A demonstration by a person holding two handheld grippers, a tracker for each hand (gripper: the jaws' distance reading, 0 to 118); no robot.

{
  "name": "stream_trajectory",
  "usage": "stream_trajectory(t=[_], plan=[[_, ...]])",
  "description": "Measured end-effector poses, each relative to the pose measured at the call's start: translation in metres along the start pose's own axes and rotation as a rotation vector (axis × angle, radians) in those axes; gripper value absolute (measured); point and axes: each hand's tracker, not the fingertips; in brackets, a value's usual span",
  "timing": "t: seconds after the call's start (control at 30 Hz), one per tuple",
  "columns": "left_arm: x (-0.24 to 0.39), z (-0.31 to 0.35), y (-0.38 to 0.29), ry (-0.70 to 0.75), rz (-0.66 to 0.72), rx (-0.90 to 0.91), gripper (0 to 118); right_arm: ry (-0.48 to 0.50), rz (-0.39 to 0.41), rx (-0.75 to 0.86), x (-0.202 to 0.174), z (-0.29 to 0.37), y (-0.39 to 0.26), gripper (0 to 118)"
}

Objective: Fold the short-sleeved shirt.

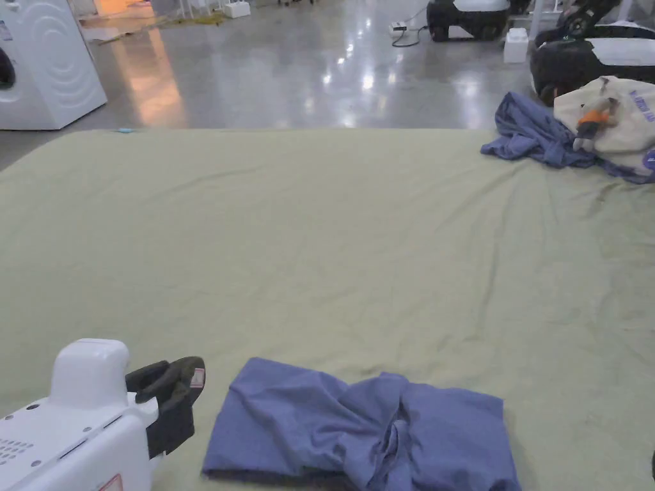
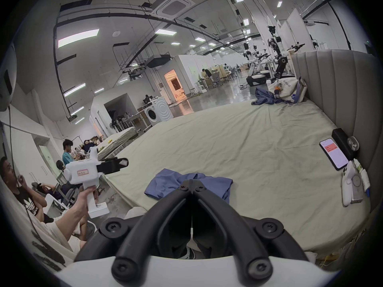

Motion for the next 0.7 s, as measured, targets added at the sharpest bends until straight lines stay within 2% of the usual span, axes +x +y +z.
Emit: stream_trajectory(t=[0.13,0.17,0.2,0.23,0.3,0.33,0.4,0.5,0.6,0.7], plan=[[-0.031,0.002,-0.013,-0.019,0.052,-0.079,6,0.022,0.023,-0.032,-0.007,-0.010,0.000,2],[-0.039,-0.006,-0.014,-0.016,0.070,-0.099,34,0.027,0.029,-0.039,-0.008,-0.012,0.000,2],[-0.051,-0.012,-0.013,-0.050,0.107,-0.127,95,0.027,0.034,-0.043,-0.011,-0.012,0.000,2],[-0.064,-0.019,-0.013,-0.111,0.172,-0.154,109,0.026,0.040,-0.049,-0.012,-0.013,0.000,2],[-0.095,-0.042,-0.011,-0.312,0.342,-0.257,109,0.023,0.045,-0.055,-0.012,-0.015,0.000,2],[-0.105,-0.053,-0.010,-0.350,0.399,-0.316,109,0.022,0.043,-0.057,-0.012,-0.015,0.000,2],[-0.118,-0.071,-0.008,-0.286,0.410,-0.364,109,0.020,0.037,-0.062,-0.010,-0.017,0.001,2],[-0.131,-0.098,-0.006,-0.284,0.367,-0.396,109,0.006,0.031,-0.065,-0.008,-0.017,0.000,2],[-0.140,-0.125,-0.007,-0.400,0.442,-0.499,109,-0.003,0.023,-0.071,-0.006,-0.017,0.001,2],[-0.143,-0.154,-0.005,-0.464,0.449,-0.577,109,-0.014,0.018,-0.079,-0.004,-0.020,0.002,2]])
